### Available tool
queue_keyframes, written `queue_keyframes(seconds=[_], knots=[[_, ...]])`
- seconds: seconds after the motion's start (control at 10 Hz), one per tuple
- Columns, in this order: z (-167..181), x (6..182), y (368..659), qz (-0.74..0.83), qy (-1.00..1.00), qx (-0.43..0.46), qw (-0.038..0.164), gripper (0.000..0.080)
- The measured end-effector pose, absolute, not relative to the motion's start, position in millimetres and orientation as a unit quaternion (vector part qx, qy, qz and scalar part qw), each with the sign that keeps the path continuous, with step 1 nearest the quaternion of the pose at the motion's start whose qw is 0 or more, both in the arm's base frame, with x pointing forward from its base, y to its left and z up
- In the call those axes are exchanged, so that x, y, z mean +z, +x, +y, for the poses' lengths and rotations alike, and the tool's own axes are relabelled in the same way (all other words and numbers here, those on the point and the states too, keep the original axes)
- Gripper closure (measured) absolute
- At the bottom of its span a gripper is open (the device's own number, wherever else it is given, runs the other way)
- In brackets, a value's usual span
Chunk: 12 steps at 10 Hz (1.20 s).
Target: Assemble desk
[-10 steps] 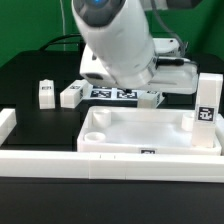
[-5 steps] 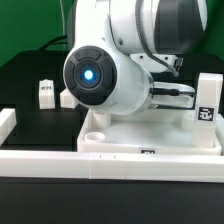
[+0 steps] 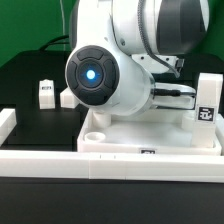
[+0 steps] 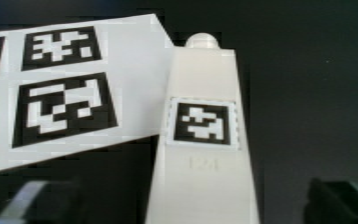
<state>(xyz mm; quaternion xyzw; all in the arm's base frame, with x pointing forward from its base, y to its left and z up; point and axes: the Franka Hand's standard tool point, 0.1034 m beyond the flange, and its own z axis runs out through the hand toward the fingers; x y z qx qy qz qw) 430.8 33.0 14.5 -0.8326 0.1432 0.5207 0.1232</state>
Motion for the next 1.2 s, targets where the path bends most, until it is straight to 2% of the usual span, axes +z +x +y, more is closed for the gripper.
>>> queue_keyframes(seconds=[0.2,0.7,0.8,1.1,1.2], knots=[[33,14.5,431,0.143,-0.833,0.521,0.123,0.0516],[33,17.2,433,0.135,-0.835,0.518,0.128,0.0512],[31,24.8,435,0.128,-0.836,0.517,0.133,0.0512],[33,66.9,445,0.119,-0.838,0.514,0.139,0.0511],[34,70.7,449,0.116,-0.844,0.505,0.139,0.0511]])
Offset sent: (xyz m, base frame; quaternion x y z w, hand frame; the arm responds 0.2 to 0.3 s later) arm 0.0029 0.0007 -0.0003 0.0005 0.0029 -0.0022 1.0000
